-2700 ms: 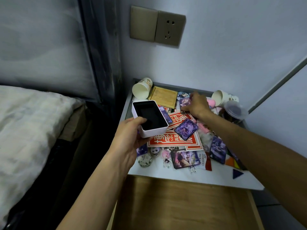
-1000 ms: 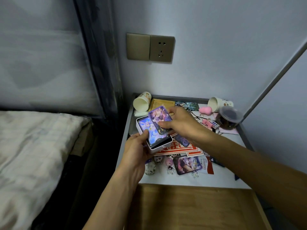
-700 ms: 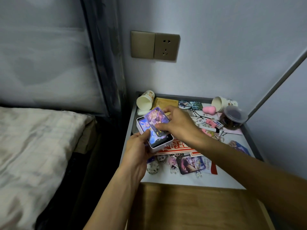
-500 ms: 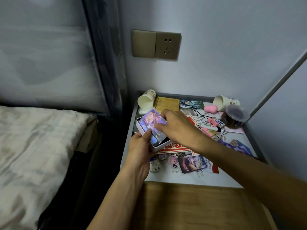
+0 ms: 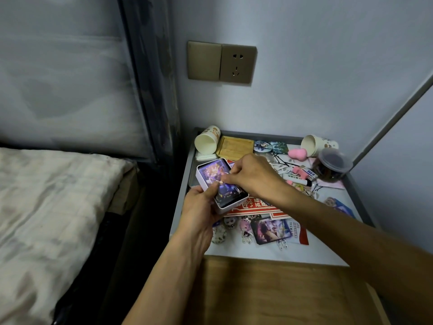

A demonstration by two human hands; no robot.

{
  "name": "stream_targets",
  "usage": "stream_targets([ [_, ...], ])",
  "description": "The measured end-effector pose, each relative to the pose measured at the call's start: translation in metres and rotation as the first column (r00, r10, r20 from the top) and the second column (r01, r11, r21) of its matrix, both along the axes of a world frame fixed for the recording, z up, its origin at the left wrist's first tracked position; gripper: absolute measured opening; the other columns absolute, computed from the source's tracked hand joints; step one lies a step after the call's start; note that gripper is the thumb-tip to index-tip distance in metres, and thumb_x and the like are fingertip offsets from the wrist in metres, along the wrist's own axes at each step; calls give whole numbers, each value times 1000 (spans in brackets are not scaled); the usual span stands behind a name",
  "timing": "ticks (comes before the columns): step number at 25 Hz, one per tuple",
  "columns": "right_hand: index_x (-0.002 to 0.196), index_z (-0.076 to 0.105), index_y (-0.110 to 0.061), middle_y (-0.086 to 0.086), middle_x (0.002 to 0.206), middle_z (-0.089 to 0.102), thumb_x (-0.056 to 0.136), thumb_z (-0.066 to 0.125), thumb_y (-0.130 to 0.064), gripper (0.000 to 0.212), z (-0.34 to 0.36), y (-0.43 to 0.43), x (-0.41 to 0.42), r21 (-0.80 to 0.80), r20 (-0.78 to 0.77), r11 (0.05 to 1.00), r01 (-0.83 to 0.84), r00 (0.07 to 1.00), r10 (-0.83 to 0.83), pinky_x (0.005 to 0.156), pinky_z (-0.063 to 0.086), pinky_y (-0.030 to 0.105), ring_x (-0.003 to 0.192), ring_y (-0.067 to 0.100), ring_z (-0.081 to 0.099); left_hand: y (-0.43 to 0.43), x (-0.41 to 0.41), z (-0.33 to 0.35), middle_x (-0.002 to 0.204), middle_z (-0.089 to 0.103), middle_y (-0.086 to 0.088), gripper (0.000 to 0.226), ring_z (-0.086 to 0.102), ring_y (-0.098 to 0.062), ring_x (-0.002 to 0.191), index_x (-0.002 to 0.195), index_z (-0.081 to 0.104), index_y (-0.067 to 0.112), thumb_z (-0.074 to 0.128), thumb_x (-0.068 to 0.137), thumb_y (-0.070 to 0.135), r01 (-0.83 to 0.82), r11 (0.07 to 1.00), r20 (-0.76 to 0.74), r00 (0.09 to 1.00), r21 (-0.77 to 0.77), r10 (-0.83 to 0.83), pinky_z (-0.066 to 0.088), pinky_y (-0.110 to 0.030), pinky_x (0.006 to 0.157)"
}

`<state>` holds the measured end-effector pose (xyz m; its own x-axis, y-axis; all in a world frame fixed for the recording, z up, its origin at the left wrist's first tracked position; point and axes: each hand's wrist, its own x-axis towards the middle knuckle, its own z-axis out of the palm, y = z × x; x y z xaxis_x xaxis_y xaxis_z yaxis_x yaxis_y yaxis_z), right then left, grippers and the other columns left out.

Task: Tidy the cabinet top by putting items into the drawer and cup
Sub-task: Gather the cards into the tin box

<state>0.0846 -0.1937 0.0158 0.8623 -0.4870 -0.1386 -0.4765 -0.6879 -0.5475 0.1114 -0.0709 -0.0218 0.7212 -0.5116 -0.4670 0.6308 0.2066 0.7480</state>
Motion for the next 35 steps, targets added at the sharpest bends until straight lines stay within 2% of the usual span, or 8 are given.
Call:
stream_targets([
  [5, 90, 63, -22, -6, 89, 65, 85, 72, -31, 14, -1, -32, -20, 60, 139, 993, 102, 984, -109, 67, 51, 27, 72, 7, 62, 1, 3, 3, 73, 71, -8, 13, 69, -17, 57, 105, 60, 2, 53, 98, 10, -75, 997, -12, 997, 37, 75, 58, -32, 57],
  [10, 124, 54, -13, 12, 128, 52, 69, 74, -63, 77, -56, -84, -49, -301, -257, 948, 104, 948, -186, 92, 46, 42, 116, 29, 48, 9, 12, 3, 76, 73, -9, 16, 69, -18, 63, 101, 65, 3, 53, 98, 13, -120, 992, -35, 992, 29, 121, 57, -30, 56],
  [17, 145, 35, -11, 15, 141, 40, 70, 73, -64, 99, -77, -80, -51, -328, -183, 932, 153, 958, -222, 106, 35, 44, 132, 32, 34, 14, 19, 13, 92, 72, -13, 20, 70, -25, 81, 100, 63, 5, 51, 100, 22, -186, 982, -44, 981, 18, 187, 57, -41, 76],
  [21, 139, 41, -13, 13, 130, 39, 68, 86, -39, 88, -77, -75, -50, -296, 1, 935, 195, 979, -204, 92, 46, 37, 121, 31, 44, 17, 21, 18, 85, 72, -10, 19, 71, -23, 76, 99, 63, 6, 54, 99, 22, -187, 982, -48, 981, 15, 188, 58, -39, 72],
  [24, 134, 51, -20, 6, 129, 47, 78, 77, -5, 63, -62, -75, -39, -1, 254, 979, 203, 947, -196, 70, 48, 16, 113, 22, 53, 22, 26, 16, 96, 73, -14, 21, 71, -27, 86, 106, 63, 6, 55, 98, 23, -182, 983, -50, 982, 18, 182, 58, -43, 79],
  [27, 135, 56, -25, 0, 133, 56, 87, 66, 0, 55, -46, -80, -8, 285, 236, 958, 36, 966, -107, 84, 54, 23, 119, 18, 56, 28, 31, 15, 104, 71, -17, 25, 70, -29, 91, 116, 62, 4, 55, 98, 21, -218, 976, -24, 976, 30, 219, 55, -49, 88],
  [30, 143, 46, -24, 6, 144, 50, 90, 64, -7, 59, -48, -75, 29, 79, 43, 997, -21, 999, 17, 90, 46, 24, 126, 23, 52, 33, 34, 17, 100, 72, -16, 25, 69, -26, 84, 116, 63, 2, 53, 98, 17, -237, 971, -15, 971, 26, 237, 54, -50, 90],
  [35, 140, 46, -15, 13, 141, 50, 85, 72, -34, 63, -65, -70, 49, -58, -122, 994, 94, 987, -100, 94, 46, 34, 121, 30, 54, 40, 37, 18, 103, 71, -17, 22, 69, -25, 81, 112, 63, 3, 51, 99, 17, -245, 969, -17, 969, 23, 246, 57, -38, 73],
])
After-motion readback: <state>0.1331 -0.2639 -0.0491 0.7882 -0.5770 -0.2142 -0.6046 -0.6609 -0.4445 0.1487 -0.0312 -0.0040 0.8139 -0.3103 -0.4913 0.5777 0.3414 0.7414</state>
